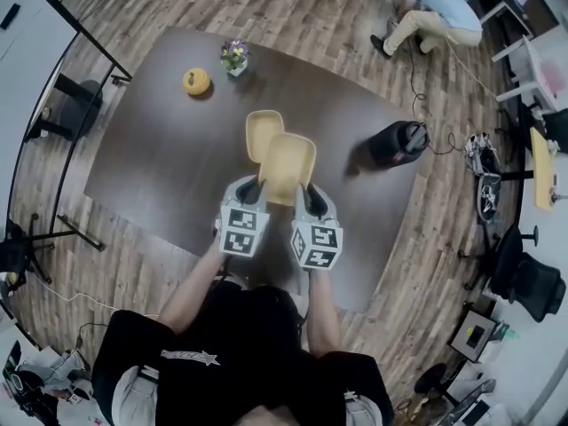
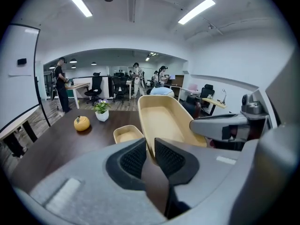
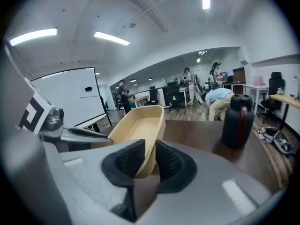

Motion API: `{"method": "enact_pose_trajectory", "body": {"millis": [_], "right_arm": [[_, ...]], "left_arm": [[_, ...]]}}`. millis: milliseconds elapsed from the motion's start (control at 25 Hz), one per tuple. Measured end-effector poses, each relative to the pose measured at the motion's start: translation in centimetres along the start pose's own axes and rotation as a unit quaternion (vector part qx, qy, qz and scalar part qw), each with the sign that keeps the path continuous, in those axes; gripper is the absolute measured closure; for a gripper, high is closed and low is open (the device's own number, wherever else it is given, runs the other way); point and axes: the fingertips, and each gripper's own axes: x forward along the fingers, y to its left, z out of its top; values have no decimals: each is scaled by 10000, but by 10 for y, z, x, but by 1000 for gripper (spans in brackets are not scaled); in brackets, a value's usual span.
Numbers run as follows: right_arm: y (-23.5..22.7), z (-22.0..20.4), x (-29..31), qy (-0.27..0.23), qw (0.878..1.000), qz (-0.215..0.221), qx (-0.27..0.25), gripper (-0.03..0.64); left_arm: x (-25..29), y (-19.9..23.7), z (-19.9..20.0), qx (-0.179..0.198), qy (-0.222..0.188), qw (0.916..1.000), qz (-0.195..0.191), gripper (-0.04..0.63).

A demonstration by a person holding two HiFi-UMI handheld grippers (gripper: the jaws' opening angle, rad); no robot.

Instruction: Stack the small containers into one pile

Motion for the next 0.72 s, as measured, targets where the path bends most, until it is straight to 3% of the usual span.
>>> {"method": "enact_pose_trajectory", "body": {"millis": [720], "right_arm": [[16,0,131,630,9978,177,-78,555]], "left_arm": [[74,91,-20,-762,579,9951,237,528]]}}
